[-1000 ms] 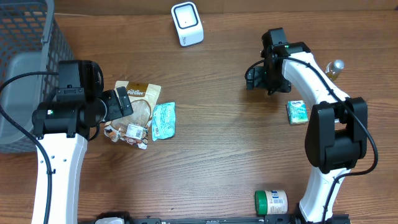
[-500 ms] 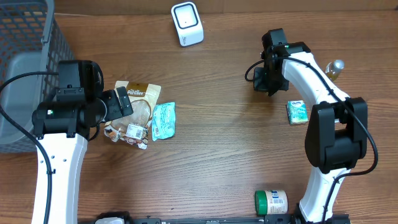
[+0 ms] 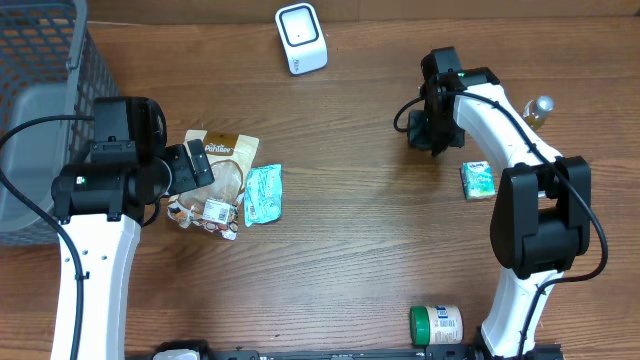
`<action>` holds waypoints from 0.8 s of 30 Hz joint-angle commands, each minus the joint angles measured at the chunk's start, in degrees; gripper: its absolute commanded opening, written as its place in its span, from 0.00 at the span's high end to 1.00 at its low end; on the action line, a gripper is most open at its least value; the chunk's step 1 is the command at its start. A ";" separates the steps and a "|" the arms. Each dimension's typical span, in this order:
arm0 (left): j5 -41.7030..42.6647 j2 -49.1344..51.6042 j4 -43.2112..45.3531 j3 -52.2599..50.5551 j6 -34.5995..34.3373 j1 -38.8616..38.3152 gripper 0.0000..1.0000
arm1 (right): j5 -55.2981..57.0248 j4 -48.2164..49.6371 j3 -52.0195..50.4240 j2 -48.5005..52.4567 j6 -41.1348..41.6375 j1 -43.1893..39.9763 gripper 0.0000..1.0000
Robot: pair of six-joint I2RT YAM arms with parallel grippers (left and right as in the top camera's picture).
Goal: Scan the item barcode
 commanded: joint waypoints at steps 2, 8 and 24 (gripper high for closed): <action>-0.35 0.04 0.04 0.55 0.50 -0.39 0.00 | -0.04 -6.78 4.76 -0.44 0.04 0.09 0.78; -0.37 0.04 0.04 0.55 0.50 -0.39 0.00 | -1.14 -18.86 12.68 -6.32 2.29 0.11 0.30; -0.37 0.04 0.04 0.55 0.50 -0.39 0.00 | -0.94 -27.06 -6.97 -43.95 15.30 0.15 0.00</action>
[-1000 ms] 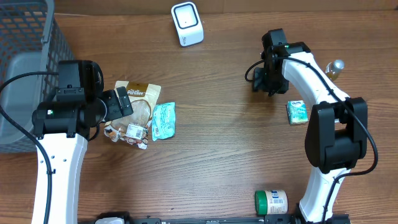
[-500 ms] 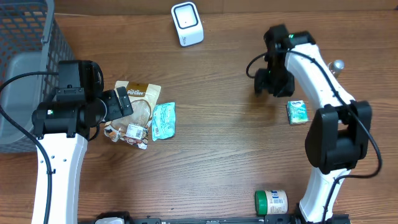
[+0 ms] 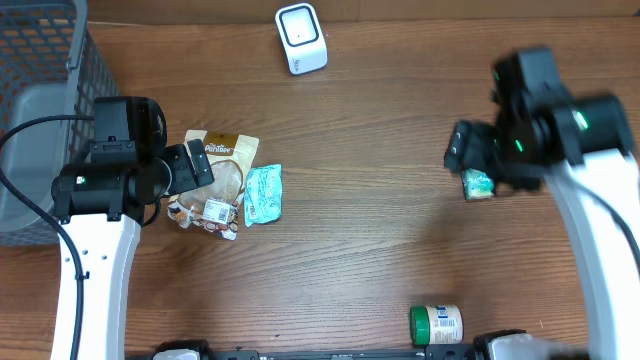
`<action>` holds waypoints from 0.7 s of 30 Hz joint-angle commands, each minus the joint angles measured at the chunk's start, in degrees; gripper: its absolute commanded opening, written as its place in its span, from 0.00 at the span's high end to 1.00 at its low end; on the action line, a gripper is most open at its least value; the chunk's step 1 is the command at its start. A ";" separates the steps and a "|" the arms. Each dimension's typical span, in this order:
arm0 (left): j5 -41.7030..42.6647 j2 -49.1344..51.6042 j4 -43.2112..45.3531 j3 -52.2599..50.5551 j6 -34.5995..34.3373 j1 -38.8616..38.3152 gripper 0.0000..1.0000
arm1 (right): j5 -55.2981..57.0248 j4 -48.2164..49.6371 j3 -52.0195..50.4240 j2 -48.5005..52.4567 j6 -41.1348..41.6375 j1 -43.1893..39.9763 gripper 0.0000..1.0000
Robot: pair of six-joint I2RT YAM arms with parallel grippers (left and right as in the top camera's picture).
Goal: Scan the item barcode
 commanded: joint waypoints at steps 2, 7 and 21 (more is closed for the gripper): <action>-0.37 0.04 0.04 0.55 0.50 -0.39 0.00 | -3.98 2.38 -12.35 -7.98 3.08 0.15 0.00; -0.35 0.04 0.04 0.55 0.50 -0.39 0.00 | -8.96 7.98 -24.17 -11.43 3.08 0.15 0.00; -0.37 0.04 0.04 0.55 0.50 -0.39 0.00 | -16.92 21.20 -30.45 3.30 -3.17 8.66 0.01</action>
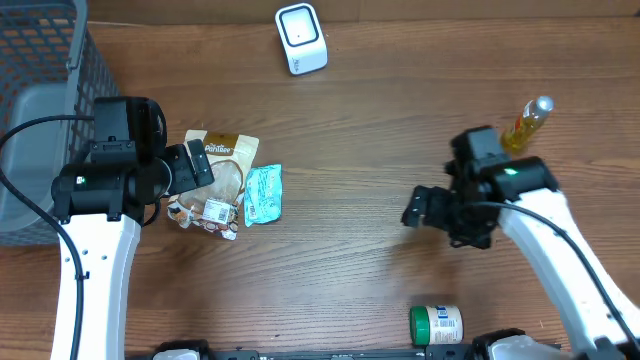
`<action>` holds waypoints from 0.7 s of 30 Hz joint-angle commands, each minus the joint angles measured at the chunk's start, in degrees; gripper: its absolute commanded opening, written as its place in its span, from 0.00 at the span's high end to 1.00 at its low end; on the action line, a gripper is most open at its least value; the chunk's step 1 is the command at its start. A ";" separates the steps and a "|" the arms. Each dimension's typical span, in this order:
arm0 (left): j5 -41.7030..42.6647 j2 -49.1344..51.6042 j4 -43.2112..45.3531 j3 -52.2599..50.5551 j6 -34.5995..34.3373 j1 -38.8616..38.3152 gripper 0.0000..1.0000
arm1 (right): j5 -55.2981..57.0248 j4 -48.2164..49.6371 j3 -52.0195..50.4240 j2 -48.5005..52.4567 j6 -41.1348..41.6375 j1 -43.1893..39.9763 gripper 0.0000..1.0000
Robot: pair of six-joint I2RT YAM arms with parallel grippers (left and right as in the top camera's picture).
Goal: Scan the item barcode
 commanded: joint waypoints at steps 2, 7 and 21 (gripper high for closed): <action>-0.37 0.04 0.04 0.55 0.50 -0.39 0.00 | -5.60 4.50 1.92 5.97 -4.66 8.35 0.03; -0.37 0.04 0.04 0.55 0.50 -0.39 0.00 | -8.28 5.79 1.92 10.23 -3.52 18.60 0.29; -0.37 0.04 0.07 0.55 0.50 -0.39 0.00 | -3.23 -6.91 -7.87 10.84 18.23 35.45 0.95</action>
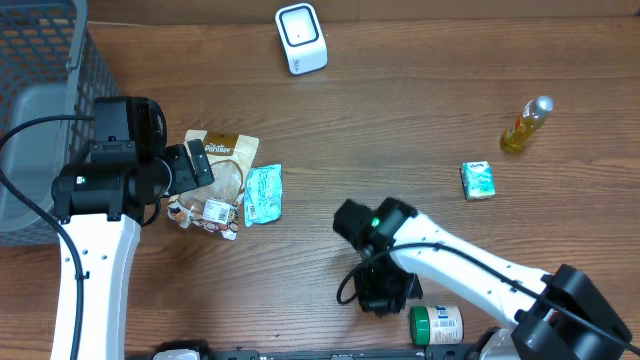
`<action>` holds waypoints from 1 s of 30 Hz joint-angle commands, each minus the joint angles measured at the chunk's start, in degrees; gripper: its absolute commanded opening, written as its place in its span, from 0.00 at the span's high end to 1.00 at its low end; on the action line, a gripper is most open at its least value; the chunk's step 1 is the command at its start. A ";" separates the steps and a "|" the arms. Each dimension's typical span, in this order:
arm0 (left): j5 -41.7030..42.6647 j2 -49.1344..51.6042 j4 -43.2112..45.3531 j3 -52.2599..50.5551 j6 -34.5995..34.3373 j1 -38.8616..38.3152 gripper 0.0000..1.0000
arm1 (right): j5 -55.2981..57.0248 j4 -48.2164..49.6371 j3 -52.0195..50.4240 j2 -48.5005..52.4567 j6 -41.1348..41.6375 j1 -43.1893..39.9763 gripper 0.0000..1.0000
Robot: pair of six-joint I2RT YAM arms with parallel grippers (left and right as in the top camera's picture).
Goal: Scan the item barcode
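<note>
The white barcode scanner (pixel 301 38) stands at the back middle of the table. A green-and-white jar (pixel 436 324) lies on its side at the front edge. My right gripper (pixel 385 297) hangs just left of that jar, pointing down at the table; its fingers are hidden under the wrist. A small green box (pixel 477 180) lies at the right with nothing near it. My left gripper (pixel 200 165) rests over a brown snack bag (pixel 225 150); its finger gap cannot be made out. A teal packet (pixel 264 193) lies beside the bag.
A grey mesh basket (pixel 40 90) fills the left edge. A yellow bottle (pixel 526 124) lies at the far right. Small sweet wrappers (pixel 208 214) sit in front of the brown bag. The right arm's link (pixel 470 265) stretches across the front right.
My right arm has moved from the middle right of the table to the front middle, beside the jar. The green box, hidden under the arm before, shows again. The left arm is unmoved.
My right gripper was first at the back right, near the bottle and green box. Then it was over the box, blurred, then in front of it toward the middle, and now it is at the front by the jar. The left arm stayed over the snack bag throughout.
</note>
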 commanded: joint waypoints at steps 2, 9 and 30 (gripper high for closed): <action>-0.37 0.04 0.02 0.55 0.50 -0.39 0.00 | 1.07 -1.68 -5.35 -0.09 7.30 0.70 0.95; -0.37 0.04 0.02 0.55 0.50 -0.39 0.00 | 2.23 -3.52 -10.64 -0.09 8.50 0.63 0.94; -0.37 0.04 0.02 0.55 0.50 -0.39 0.00 | 21.66 6.16 -9.84 -0.09 12.52 -25.46 0.63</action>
